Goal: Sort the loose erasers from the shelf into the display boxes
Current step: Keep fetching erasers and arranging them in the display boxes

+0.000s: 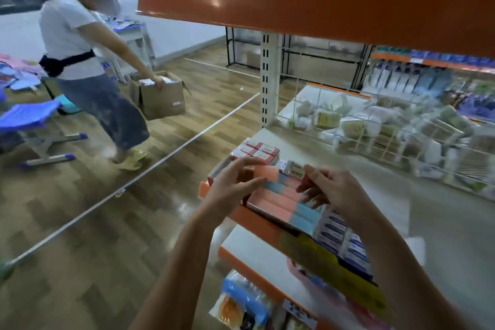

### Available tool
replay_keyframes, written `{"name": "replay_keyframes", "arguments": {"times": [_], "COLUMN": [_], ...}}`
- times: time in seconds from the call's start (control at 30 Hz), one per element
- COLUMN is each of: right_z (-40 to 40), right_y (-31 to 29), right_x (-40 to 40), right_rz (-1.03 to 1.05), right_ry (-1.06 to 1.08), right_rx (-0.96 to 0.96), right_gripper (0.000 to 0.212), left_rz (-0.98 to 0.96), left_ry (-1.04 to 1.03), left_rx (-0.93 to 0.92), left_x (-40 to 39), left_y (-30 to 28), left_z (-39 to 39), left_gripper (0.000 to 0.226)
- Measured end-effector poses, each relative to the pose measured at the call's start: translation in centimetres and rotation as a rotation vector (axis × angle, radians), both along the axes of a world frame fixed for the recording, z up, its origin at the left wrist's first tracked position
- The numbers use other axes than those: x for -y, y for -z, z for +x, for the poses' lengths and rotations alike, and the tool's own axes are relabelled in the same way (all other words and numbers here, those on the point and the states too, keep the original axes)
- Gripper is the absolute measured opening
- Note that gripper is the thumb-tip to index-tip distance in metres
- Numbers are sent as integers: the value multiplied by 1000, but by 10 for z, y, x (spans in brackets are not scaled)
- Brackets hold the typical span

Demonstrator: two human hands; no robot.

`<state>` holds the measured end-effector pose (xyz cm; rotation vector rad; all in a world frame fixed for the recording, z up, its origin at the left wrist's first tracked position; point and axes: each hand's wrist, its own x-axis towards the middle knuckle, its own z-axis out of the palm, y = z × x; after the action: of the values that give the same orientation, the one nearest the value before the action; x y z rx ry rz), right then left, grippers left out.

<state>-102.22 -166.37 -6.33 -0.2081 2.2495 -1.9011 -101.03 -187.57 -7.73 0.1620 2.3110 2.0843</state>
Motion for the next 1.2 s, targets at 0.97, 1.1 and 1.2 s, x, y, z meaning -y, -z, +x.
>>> {"name": "replay_keyframes", "arguments": {"times": [0.97, 1.1, 1.2], "right_z": [-61, -62, -61], "right_y": [36, 45, 48], "right_x": [123, 129, 131], "right_rz": [847, 938, 940], "right_ry": [425, 540, 605], "right_rx": [-130, -170, -179], "right_gripper": [14, 15, 13], "left_rz": [46, 40, 35], "left_ry": [511, 539, 545], "left_rx": [53, 41, 30], "left_x": [117, 120, 121], "left_y": [33, 31, 31], "left_z": [-147, -147, -148], "left_gripper": [25, 24, 25]}}
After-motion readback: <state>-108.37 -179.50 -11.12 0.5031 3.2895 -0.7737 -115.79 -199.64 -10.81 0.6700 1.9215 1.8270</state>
